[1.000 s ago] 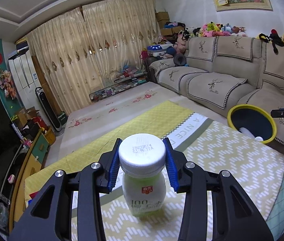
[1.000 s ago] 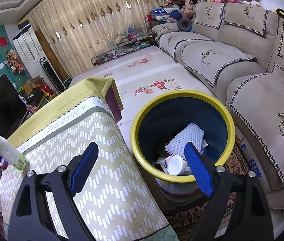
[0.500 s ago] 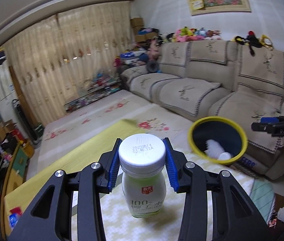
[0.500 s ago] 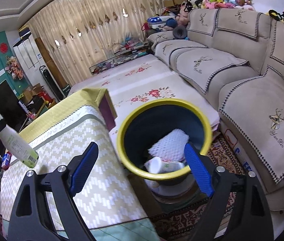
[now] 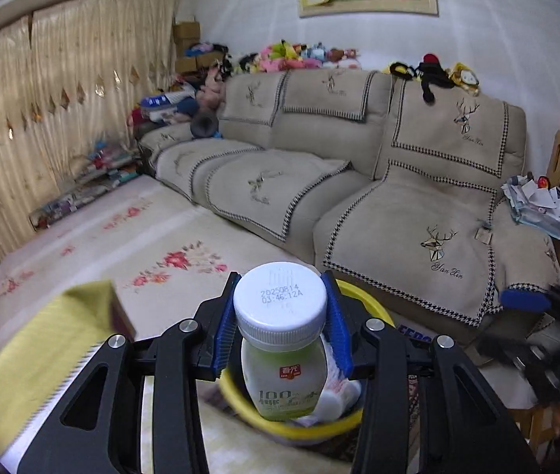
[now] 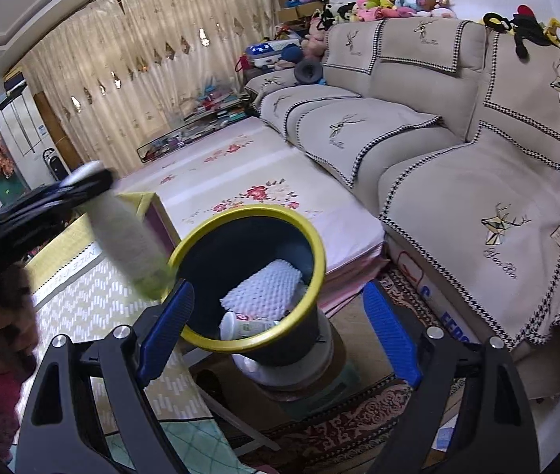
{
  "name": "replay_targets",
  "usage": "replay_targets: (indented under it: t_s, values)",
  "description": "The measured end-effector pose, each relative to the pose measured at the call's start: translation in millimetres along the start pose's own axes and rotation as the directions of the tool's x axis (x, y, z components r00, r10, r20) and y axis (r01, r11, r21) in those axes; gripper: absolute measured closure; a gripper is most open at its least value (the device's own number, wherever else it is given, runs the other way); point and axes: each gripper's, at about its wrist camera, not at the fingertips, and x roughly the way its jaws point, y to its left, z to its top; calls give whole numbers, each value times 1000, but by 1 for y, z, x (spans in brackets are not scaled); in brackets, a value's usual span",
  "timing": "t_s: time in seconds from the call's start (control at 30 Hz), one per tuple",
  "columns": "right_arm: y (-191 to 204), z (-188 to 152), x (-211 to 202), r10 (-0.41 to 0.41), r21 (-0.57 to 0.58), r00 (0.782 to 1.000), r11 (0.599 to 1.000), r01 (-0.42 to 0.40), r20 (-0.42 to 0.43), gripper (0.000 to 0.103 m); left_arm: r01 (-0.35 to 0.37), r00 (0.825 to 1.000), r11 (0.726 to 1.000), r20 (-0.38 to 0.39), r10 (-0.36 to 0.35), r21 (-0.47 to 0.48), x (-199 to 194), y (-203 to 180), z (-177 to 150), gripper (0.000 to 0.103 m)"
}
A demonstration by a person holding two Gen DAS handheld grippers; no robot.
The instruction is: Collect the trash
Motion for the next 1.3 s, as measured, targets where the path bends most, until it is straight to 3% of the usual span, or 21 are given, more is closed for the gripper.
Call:
replay_targets:
  t_s: [0.03, 0.07, 0.1, 0.17, 0.3, 0.47, 0.6, 0.67, 0.9, 1.17, 1.3]
  values:
    - [-1, 0, -1, -1, 1, 1000, 1000, 1, -1, 20, -13, 1000, 1000, -4, 13, -3, 9, -2, 1, 56]
    - [-1, -1, -1, -1, 2, 1000, 1000, 1, -2, 20, -38, 999, 999, -11, 38, -13, 19, -4, 2, 38]
    - [0, -1, -1, 1, 0, 1000, 1000, -1, -4, 20, -51, 999, 998, -14, 50, -26, 25, -4, 4, 31]
    - [6, -4, -1, 13, -19, 1000, 1000, -13, -12, 20, -63, 998, 996, -13, 63, -70, 20, 3, 2, 19]
    - [28, -13, -1, 65, -69, 998, 995, -66, -24, 20, -143, 989, 982, 28, 148, -123, -43, 24, -21, 5]
    - [67, -24, -13, 140, -146, 990, 979, -141, -16, 20, -267, 958, 932, 40, 285, -245, -160, 55, -75, 5]
    - [95, -35, -28, 163, -207, 987, 965, -158, 5, 20, -395, 905, 846, 9, 426, -358, -232, 72, -126, 5]
    - [106, -40, -37, 169, -226, 985, 961, -162, 14, 20, -474, 862, 789, -25, 506, -390, -263, 75, -155, 5]
    - [130, -62, -71, 184, -299, 982, 941, -161, 51, 17, -559, 791, 679, -60, 609, -476, -343, 71, -216, 5]
    - [141, -73, -95, 207, -320, 976, 931, -174, 71, 16, -582, 758, 619, -77, 647, -528, -393, 47, -252, 5]
    - [140, -74, -101, 212, -316, 974, 932, -177, 79, 16, -607, 733, 592, -85, 675, -531, -408, 39, -263, 5]
